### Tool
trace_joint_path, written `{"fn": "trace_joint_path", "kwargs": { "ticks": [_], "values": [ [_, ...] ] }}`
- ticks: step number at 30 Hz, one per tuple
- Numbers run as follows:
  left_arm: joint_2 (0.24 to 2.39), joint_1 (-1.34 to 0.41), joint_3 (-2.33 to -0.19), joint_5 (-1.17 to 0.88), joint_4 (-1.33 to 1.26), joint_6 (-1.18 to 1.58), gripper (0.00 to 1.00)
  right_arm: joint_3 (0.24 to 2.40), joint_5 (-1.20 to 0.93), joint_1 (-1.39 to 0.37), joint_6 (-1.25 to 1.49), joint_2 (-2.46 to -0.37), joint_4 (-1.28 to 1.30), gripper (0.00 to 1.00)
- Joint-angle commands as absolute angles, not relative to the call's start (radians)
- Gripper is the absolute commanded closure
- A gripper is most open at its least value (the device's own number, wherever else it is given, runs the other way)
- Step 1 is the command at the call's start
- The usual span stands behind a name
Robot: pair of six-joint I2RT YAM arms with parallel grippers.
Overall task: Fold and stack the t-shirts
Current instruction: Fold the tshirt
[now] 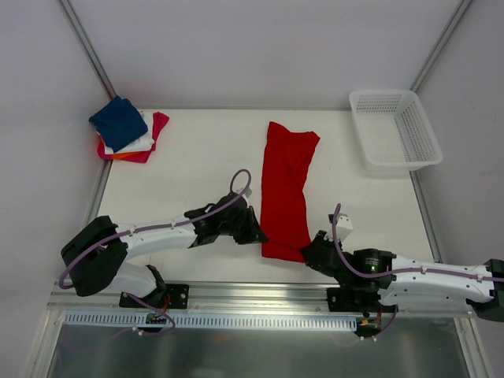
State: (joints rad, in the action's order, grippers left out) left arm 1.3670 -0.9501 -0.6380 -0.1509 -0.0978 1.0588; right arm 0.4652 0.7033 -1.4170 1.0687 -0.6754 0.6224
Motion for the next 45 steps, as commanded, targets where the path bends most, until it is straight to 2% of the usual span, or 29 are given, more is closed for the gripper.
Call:
{"fn": "trace_joint_path", "kwargs": {
  "ticks": [1,11,25,45],
  "values": [
    [1.370,-0.905,-0.704,-0.121,-0.017,0.979,1.00,0.529,0.735,-1.352,0.937,-0.670,0.690,1.00],
    [1.446,-0.792,-0.824,-0.167,-0.006,0.885,1.00,0.610,0.640,-1.059,0.651,-0.727,0.615,1.00],
    [1.626,-0.626,-1.031,-0.255,0.023,0.773,1.00,0.753,0.439,-0.743,0.344,-0.986,0.384,1.00],
    [1.962,-0.477,-1.387,-0.403,0.066,0.698,1.00,0.986,0.269,-0.516,0.180,-1.397,0.196,1.00]
  ]
}}
